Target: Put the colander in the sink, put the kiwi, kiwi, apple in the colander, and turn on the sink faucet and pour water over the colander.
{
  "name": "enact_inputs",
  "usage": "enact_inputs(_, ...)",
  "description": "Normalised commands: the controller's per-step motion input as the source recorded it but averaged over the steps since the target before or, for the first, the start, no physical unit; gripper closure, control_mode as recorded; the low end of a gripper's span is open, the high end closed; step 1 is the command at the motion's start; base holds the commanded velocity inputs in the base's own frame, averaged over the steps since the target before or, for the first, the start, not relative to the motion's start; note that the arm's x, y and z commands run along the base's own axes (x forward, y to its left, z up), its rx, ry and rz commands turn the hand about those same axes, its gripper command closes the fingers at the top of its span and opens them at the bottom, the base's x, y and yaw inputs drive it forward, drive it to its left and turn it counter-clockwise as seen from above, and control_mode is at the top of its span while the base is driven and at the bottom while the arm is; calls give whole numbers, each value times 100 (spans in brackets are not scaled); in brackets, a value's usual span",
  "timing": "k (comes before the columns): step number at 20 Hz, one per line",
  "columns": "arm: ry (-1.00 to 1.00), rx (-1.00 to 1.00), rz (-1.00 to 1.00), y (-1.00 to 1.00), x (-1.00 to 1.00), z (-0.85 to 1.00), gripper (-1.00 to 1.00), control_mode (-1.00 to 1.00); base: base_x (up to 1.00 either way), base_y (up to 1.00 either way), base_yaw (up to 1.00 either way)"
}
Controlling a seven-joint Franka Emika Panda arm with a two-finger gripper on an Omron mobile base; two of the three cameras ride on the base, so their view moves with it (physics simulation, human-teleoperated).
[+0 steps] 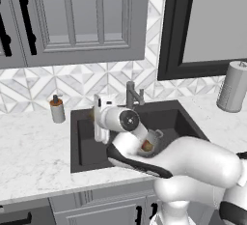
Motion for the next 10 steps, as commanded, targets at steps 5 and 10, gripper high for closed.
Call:
enact_inputs(5, 8, 33, -26, -80, 0, 100, 100, -100, 0, 0, 0)
enact_inputs(10, 38, 19, -22, -81, 0, 100, 100, -100, 0, 0, 0)
